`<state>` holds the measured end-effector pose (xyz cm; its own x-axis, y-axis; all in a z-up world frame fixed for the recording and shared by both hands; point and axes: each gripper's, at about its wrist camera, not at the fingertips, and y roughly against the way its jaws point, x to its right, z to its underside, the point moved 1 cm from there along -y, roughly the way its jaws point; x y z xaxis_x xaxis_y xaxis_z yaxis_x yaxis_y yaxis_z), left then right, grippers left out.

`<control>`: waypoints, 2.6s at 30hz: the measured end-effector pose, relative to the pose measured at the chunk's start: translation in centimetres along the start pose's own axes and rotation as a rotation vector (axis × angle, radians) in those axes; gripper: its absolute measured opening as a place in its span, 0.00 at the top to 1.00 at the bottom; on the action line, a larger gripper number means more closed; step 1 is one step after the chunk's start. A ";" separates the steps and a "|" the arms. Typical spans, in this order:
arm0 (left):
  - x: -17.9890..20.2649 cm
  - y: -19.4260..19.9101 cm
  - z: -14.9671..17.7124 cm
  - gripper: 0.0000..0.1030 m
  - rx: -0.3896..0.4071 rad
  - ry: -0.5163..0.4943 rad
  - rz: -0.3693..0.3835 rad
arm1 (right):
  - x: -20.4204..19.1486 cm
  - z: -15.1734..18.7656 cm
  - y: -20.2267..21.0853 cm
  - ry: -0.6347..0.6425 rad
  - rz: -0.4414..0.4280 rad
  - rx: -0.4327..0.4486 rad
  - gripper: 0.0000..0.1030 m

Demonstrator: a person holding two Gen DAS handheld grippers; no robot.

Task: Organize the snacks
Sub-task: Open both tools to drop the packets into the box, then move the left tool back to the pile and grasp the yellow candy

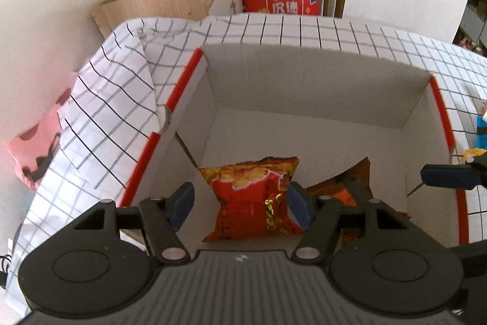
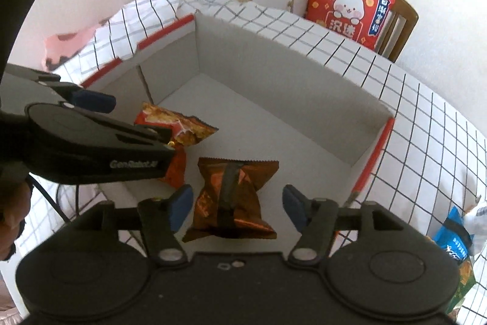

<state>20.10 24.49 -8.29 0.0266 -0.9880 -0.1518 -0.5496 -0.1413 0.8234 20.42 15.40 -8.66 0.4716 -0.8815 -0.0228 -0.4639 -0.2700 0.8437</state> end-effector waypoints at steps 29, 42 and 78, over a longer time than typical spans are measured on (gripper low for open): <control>8.0 13.6 2.9 0.29 0.279 -0.007 0.159 | 8.2 7.1 15.5 -0.202 -0.045 0.319 0.10; 15.1 15.0 5.0 0.21 0.355 -0.035 0.260 | 14.3 14.0 19.6 -0.318 0.013 0.436 0.00; 27.4 -0.3 1.7 0.20 0.007 -0.131 0.261 | 23.7 26.4 11.3 -0.579 0.213 0.097 0.30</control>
<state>19.59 -2.46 -13.59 -0.2240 -0.9746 -0.0051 -0.5297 0.1173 0.8400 6.58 -18.76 -13.85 -0.1091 -0.9794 -0.1698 -0.5820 -0.0755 0.8097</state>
